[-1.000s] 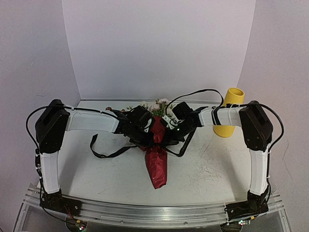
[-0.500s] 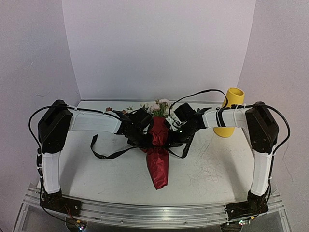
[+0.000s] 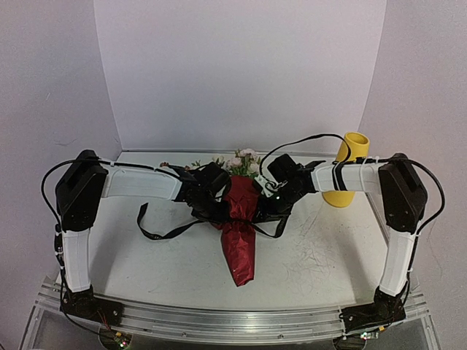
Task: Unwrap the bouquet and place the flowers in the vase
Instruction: Untie the ribbon from the wrapping paper.
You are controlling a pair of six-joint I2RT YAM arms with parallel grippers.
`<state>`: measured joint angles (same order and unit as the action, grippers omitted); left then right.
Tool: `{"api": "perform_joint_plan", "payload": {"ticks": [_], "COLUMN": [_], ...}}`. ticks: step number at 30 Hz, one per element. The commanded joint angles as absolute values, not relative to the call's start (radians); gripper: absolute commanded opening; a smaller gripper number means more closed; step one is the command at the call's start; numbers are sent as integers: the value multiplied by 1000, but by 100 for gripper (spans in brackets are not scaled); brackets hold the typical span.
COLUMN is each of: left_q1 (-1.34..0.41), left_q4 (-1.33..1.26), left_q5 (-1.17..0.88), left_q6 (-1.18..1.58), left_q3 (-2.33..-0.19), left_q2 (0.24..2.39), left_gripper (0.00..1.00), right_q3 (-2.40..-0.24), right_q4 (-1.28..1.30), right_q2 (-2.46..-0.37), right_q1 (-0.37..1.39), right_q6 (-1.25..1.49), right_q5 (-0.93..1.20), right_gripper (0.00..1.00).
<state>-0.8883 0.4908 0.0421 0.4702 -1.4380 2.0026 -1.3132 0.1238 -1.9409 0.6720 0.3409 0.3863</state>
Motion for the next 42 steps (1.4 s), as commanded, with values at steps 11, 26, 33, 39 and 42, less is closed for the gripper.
{"api": "perform_joint_plan", "payload": {"ticks": [11, 26, 33, 39, 42], "left_q1": [-887, -890, -890, -890, -890], "left_q4": [445, 436, 437, 437, 437], "left_q5": [-123, -141, -157, -172, -173], "left_q6": [417, 407, 408, 396, 388], "left_q3": [-1481, -1525, -1534, -1508, -1490], "left_q2": [1928, 2014, 2037, 2017, 2001], "left_gripper": [23, 29, 23, 13, 8], "right_q3": [-1413, -1466, -1471, -1451, -1441], "right_q4": [167, 166, 167, 167, 166], "right_q2": [-1964, -2056, -2059, -2031, -2014], "right_q1": [673, 678, 677, 677, 677], "right_q6": [283, 272, 272, 272, 272], "right_q5": [477, 497, 509, 503, 495], "right_gripper": [27, 26, 6, 0, 0]}}
